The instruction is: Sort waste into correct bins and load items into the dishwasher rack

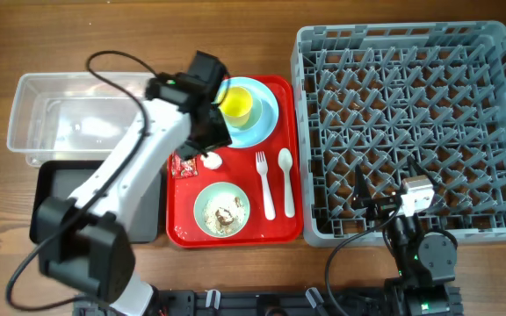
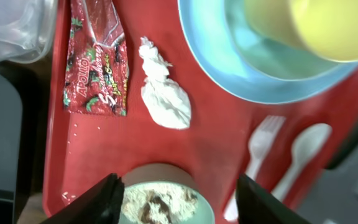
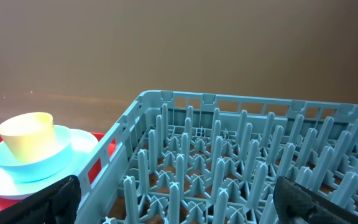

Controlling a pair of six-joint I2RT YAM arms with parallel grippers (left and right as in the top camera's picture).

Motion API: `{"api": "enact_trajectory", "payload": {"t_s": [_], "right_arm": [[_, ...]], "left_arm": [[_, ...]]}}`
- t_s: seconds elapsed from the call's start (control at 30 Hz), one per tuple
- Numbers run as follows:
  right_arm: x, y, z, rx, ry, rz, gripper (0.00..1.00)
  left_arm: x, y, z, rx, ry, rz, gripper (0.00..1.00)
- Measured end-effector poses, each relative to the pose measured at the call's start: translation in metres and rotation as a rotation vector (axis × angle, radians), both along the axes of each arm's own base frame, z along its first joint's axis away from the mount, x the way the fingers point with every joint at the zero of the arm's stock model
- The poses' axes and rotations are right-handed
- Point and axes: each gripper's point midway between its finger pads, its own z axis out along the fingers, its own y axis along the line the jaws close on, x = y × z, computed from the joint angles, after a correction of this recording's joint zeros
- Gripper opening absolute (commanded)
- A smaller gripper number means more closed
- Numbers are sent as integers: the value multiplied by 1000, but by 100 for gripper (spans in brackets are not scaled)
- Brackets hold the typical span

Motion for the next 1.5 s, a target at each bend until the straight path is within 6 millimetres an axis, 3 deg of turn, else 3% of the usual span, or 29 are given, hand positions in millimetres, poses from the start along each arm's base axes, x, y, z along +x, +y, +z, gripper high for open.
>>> {"api": "enact_trajectory", "payload": {"t_s": [0.13,0.23,0.47,0.77,0.83,0.9,0.97,1.07,1.2,1.3,1.37,1.4,1.43,1.5], "right_arm": [[0,0,0,0,0,0,100],[0,0,0,0,0,0,100],[0,0,0,0,0,0,100],[0,0,0,0,0,0,100],[0,0,0,0,0,0,100],[0,0,0,0,0,0,100],[0,0,0,0,0,0,100],[0,0,0,0,0,0,100],[0,0,0,0,0,0,100],[0,0,0,0,0,0,100],[0,0,0,0,0,0,100],[0,0,0,0,0,0,100],[0,0,0,0,0,0,99],[0,0,0,0,0,0,100]], "left_arm": [[7,-4,-27,57,24,33,43],[11,-1,-45,99,47,46,44],[20,-3,-64,99,19,52,44],[7,4,-97,109,32,55,40],[6,5,-100,108,30,55,32],[6,5,-103,108,25,57,14],[5,7,-105,116,24,62,4],[5,8,-104,120,21,54,4],[18,5,-80,118,-5,-9,4],[61,8,-20,76,-199,22,4],[87,29,34,72,-375,88,4],[93,44,50,90,-423,124,4],[97,62,61,118,-457,165,5],[104,106,63,185,-468,266,6]]}}
